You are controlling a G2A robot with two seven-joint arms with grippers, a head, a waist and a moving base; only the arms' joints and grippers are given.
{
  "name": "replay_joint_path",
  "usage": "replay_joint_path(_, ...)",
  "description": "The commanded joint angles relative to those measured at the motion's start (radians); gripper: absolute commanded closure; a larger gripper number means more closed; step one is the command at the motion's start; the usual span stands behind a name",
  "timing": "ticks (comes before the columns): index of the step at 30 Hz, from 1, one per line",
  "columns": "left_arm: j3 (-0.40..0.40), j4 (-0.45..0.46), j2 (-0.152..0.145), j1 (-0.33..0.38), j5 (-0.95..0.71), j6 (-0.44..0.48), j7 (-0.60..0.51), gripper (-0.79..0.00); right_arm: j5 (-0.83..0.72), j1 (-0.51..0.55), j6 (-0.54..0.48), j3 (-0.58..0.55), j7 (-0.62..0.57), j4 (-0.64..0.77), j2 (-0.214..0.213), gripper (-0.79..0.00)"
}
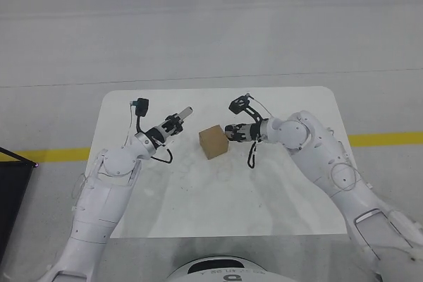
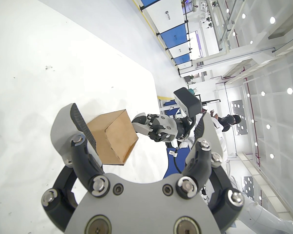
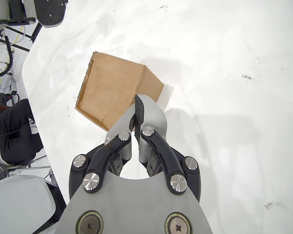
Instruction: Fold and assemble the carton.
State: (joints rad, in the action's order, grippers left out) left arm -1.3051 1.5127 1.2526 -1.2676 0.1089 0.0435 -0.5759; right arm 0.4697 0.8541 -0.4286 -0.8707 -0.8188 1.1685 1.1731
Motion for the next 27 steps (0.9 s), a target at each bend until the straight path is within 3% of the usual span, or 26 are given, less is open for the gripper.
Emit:
replay_joint_path(1, 0.007, -0.029, 0.002, 0.029, -0.016, -0.008, -0.002, -0.785, 0.007, 0.018, -0.032, -0.024, 0.022, 0.010, -0.009, 0.000)
replay_joint_path(6, 0.038, -0.106, 0.010, 0.104, -0.014, -0.024, 0.006, -0.785, 0.018, 0.087, -0.102, -0.099, 0.047, 0.068, -0.040, 0.000)
replay_joint_path(14, 0.213, -0.298, 0.058, 0.287, 0.006, -0.081, 0.063, -0.785, 0.097, 0.184, -0.250, -0.117, -0.093, 0.211, -0.078, 0.000)
replay_joint_path(19, 0.309, -0.422, 0.094, 0.372, -0.016, -0.104, 0.052, -0.785, 0.098, 0.185, -0.229, -0.105, -0.140, 0.234, -0.083, 0.000)
replay_joint_path(27, 0.353, -0.523, 0.122, 0.422, -0.107, -0.056, -0.042, -0.785, 0.100, 0.169, -0.190, -0.088, -0.129, 0.225, -0.082, 0.000)
